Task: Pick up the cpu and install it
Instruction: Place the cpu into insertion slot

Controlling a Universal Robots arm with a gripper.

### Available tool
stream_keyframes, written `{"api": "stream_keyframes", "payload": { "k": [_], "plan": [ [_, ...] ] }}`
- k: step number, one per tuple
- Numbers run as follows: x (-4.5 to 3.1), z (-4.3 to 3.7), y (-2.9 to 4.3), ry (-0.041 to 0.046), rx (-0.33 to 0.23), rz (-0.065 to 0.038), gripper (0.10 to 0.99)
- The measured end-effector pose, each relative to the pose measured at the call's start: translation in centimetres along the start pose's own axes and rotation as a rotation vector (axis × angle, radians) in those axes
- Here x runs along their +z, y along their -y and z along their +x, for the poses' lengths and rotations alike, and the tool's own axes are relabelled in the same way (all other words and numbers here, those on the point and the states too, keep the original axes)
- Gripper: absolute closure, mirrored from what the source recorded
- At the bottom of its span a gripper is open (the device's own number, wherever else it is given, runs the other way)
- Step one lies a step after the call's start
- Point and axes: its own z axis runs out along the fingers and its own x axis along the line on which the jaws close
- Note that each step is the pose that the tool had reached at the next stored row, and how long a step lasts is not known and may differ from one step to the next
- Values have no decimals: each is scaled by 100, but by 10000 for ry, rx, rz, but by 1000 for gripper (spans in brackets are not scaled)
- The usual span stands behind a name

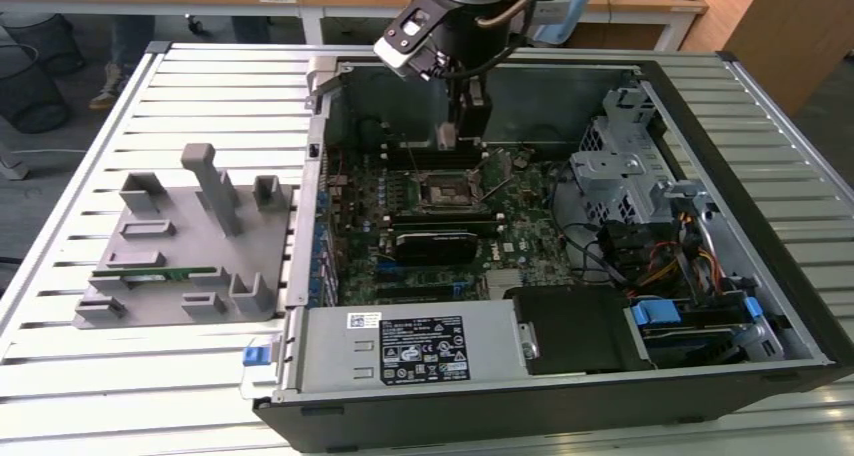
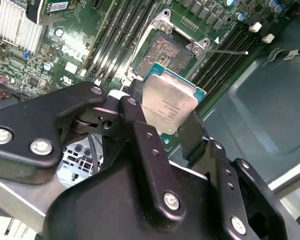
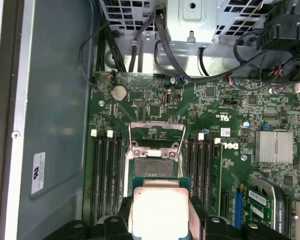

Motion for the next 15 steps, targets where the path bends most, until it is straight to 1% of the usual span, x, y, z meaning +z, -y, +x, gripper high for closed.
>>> {"api": "stream_keyframes", "payload": {
  "k": [12, 15],
  "plan": [
    [218, 2, 8, 0, 0, 0, 557],
    [259, 2, 10, -1, 0, -1, 557]
  ]
}}
